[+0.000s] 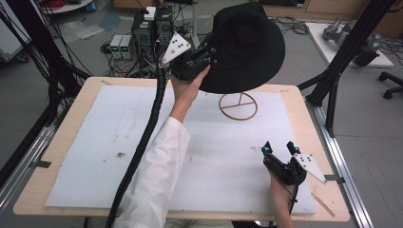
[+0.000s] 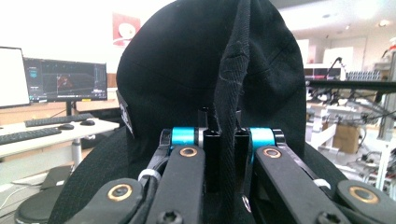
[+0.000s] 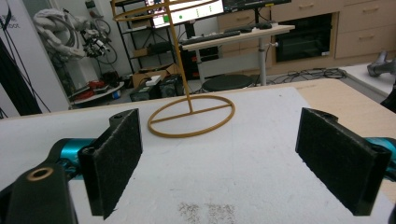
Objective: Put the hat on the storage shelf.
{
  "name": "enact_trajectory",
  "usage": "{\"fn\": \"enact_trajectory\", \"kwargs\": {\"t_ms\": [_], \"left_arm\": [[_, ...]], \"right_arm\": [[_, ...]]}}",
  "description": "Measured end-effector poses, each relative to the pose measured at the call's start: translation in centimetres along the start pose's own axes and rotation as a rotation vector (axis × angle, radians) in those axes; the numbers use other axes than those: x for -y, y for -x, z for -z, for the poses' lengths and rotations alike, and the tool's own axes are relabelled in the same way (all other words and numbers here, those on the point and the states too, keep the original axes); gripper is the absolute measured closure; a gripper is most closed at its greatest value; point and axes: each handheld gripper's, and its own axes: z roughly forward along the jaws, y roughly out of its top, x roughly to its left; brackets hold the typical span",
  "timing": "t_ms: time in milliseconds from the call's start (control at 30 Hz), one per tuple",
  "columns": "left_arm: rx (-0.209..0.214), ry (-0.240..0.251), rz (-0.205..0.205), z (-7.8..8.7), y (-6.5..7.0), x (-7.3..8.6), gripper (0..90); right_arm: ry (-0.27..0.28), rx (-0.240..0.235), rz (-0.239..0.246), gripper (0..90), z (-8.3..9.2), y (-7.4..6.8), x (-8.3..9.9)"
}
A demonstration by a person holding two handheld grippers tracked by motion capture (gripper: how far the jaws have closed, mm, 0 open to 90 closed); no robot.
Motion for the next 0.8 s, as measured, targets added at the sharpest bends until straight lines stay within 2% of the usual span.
{"fn": "enact_trajectory", "kwargs": {"t_ms": [33, 67, 133, 200, 233, 333, 500, 700, 800], "left_arm": [[-0.003, -0.014, 0.008, -0.9, 0.0, -0.1, 87.8], [-0.003, -0.014, 0.008, -0.9, 0.0, -0.1, 87.8], [0.002, -0.014, 0.021, -2.1, 0.1, -0.3, 87.9], [0.014, -0.017, 0.017, -2.9, 0.2, -0.5, 87.9], [0.025, -0.01, 0.031, -3.7, 0.1, -0.5, 87.9], [0.018, -0.011, 0.054, -4.6, -0.2, -0.6, 87.9], [0.002, -0.017, 0.076, -5.6, -0.8, -0.3, 87.8], [-0.021, -0.055, 0.097, -6.1, -1.8, 0.5, 87.8], [-0.021, -0.068, 0.094, -6.3, -2.3, 0.8, 87.8]], "right_arm": [[-0.006, 0.003, -0.005, 13.9, 0.0, 0.1, 0.0], [-0.004, 0.004, -0.002, 13.9, 0.0, 0.1, 0.0], [-0.002, 0.005, 0.001, 13.9, 0.0, 0.2, 0.0], [-0.003, 0.004, -0.001, 13.9, 0.0, 0.1, 0.0], [-0.003, 0.004, 0.0, 13.9, 0.0, 0.1, 0.0], [-0.004, 0.002, 0.006, 13.9, 0.1, 0.1, 0.0], [-0.003, 0.008, 0.012, 13.9, 0.2, 0.2, 0.0], [-0.002, 0.011, 0.009, 13.9, 0.3, 0.2, 0.0], [-0.001, 0.011, 0.022, 13.9, 0.4, 0.1, 0.0]]}}
